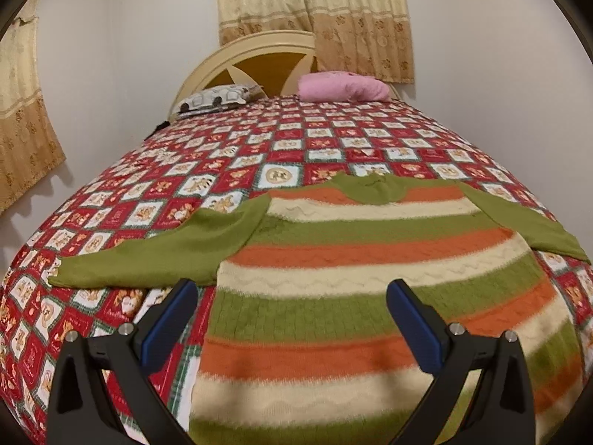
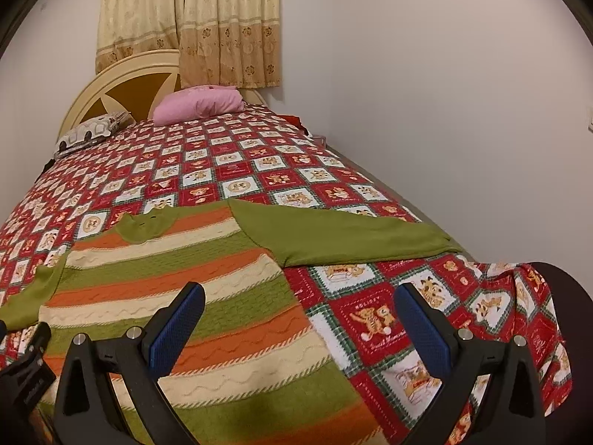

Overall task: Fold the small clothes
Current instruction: 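Grasp the green sleeve cuff with the right tool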

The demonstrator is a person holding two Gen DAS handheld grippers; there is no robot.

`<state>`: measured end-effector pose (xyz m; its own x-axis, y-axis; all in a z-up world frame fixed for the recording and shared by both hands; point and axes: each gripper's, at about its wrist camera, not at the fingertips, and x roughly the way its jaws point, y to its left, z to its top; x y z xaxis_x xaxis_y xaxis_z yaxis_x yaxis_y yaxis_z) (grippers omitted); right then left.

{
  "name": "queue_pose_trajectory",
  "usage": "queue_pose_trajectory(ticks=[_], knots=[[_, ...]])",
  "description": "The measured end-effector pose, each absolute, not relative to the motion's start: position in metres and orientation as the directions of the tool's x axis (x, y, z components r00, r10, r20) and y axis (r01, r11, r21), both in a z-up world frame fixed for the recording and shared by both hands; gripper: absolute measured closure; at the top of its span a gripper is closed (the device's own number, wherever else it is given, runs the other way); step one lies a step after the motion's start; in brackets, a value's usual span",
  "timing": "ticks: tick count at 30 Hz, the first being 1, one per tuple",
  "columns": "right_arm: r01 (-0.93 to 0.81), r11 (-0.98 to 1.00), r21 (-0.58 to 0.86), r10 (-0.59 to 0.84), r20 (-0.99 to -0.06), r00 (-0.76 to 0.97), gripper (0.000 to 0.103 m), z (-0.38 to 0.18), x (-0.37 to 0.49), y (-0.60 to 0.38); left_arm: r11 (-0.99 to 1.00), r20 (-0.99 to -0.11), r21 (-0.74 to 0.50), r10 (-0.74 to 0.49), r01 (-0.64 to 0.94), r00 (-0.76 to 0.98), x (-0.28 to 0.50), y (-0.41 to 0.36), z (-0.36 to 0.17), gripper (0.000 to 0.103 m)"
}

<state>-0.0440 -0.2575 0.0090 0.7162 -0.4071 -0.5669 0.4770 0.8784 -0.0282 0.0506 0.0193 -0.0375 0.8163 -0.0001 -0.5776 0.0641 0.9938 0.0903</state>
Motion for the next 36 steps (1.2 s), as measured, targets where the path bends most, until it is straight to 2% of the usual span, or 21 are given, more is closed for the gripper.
queue_pose_trajectory(ticks=[3, 5, 7, 8, 10, 15, 19, 23, 28, 36], knots=[[0.486, 0.873, -0.035, -0.423, -0.551, 0.72, 0.002, 0.006, -0.037, -0.273, 0.995, -0.547, 0.098, 0.033, 0.025, 0.837, 0.061, 0.02, -0.045, 0.0], [0.482, 0.876, -0.025, -0.413, -0.555, 0.722, 0.007, 0.002, -0.032, -0.287, 0.994, -0.547, 0.104, 0.048, 0.011, 0.836, 0.069, 0.018, -0.053, 0.0], [0.497, 0.868, -0.003, -0.405, -0.581, 0.705, 0.037, -0.003, -0.027, -0.312, 0.995, -0.56, 0.1, 0.06, -0.004, 0.827, 0.076, 0.019, -0.065, 0.0], [0.511, 0.859, 0.007, -0.405, -0.601, 0.689, 0.043, -0.007, -0.024, -0.329, 0.995, -0.573, 0.097, 0.062, -0.008, 0.817, 0.079, 0.02, -0.07, 0.0], [0.547, 0.835, 0.058, -0.382, -0.654, 0.653, 0.065, -0.02, -0.02, -0.367, 0.996, -0.636, 0.089, 0.061, -0.004, 0.77, 0.088, 0.021, -0.084, 0.0], [0.69, 0.671, 0.272, -0.329, -0.725, 0.605, 0.065, -0.055, -0.04, -0.48, 0.997, -0.724, 0.072, 0.065, -0.019, 0.686, 0.102, 0.024, -0.098, 0.0], [0.753, 0.521, 0.402, -0.285, -0.749, 0.598, 0.065, -0.08, -0.052, -0.547, 0.994, -0.75, 0.106, 0.09, -0.015, 0.655, 0.103, 0.015, -0.107, 0.0], [0.786, 0.457, 0.417, -0.268, -0.778, 0.568, 0.065, -0.101, -0.049, -0.584, 0.993, -0.746, 0.12, 0.1, -0.014, 0.659, 0.102, 0.012, -0.106, 0.0], [0.801, 0.436, 0.41, -0.262, -0.794, 0.549, 0.065, -0.117, -0.031, -0.606, 0.997, -0.769, 0.077, 0.07, -0.017, 0.636, 0.108, 0.018, -0.11, 0.0], [0.812, 0.357, 0.463, -0.273, -0.779, 0.564, 0.065, -0.133, -0.017, -0.636, 0.995, -0.776, 0.096, 0.089, -0.023, 0.624, 0.113, 0.012, -0.114, 0.0]])
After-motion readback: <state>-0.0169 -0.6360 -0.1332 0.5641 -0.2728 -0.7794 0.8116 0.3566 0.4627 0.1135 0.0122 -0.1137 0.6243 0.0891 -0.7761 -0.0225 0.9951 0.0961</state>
